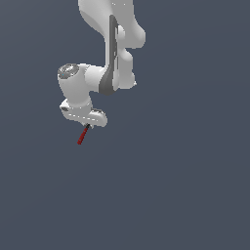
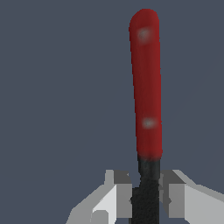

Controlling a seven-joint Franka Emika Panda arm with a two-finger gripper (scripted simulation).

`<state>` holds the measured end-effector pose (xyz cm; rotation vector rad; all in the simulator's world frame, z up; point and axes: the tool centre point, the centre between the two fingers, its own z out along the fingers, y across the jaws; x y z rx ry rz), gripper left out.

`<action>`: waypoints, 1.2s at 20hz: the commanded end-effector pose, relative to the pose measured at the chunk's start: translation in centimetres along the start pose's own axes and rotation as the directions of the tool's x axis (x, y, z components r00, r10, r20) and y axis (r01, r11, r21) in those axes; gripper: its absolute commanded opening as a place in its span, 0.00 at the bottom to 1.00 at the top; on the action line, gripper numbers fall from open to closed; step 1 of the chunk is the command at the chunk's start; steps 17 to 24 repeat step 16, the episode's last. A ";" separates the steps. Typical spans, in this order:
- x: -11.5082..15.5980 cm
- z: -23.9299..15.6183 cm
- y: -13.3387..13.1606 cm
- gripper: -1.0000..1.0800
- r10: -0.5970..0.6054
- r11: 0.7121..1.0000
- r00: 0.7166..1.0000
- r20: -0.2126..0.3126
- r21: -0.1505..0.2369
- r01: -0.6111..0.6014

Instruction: Pick up the object and move it to a goal position.

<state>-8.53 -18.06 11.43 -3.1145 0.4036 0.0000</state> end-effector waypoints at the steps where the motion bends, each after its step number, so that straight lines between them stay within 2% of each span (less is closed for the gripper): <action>1: -0.5 -1.4 1.4 0.00 -0.001 1.000 1.000 0.000 0.000 0.001; 9: -1.2 -3.8 3.8 0.00 -0.001 1.000 1.000 0.000 0.000 0.001; 24: -1.0 -3.6 3.6 0.00 -0.001 1.000 1.000 0.000 -0.001 0.001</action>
